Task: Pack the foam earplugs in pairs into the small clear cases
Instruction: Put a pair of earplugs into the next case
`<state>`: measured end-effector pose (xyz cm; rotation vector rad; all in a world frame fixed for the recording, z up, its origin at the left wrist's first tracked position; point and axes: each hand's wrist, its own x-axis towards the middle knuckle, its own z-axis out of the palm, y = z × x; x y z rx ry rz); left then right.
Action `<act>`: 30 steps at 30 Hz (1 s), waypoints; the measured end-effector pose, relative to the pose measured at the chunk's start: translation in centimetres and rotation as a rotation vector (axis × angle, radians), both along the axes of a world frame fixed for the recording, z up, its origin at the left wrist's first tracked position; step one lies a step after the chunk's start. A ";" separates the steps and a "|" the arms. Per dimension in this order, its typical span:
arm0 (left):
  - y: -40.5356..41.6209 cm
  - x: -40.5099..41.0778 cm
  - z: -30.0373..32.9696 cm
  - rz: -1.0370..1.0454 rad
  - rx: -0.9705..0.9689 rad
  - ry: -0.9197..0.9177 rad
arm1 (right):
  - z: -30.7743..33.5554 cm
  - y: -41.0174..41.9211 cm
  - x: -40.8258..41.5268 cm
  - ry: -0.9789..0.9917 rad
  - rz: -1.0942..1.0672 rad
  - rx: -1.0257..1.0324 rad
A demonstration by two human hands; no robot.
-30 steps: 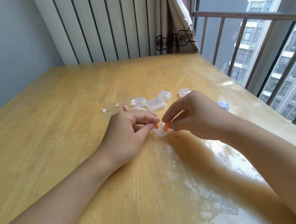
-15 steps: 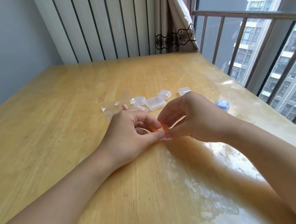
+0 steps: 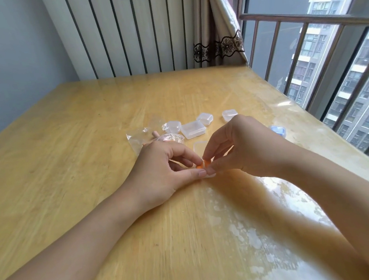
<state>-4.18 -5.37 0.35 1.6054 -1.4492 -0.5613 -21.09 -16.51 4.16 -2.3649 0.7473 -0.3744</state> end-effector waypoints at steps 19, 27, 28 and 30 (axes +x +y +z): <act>-0.4 -0.2 -0.1 0.018 -0.074 -0.066 | 0.0 -0.3 -0.3 0.003 0.034 0.001; 0.0 -0.2 0.0 -0.059 -0.057 -0.080 | 0.1 -2.1 -0.9 -0.117 -0.071 -0.026; 0.0 -0.2 0.0 -0.062 -0.056 -0.085 | -0.4 -1.9 -0.7 -0.054 -0.046 -0.051; 0.1 -0.3 -0.1 -0.050 -0.051 -0.073 | -1.1 -1.5 -0.1 -0.013 -0.005 -0.073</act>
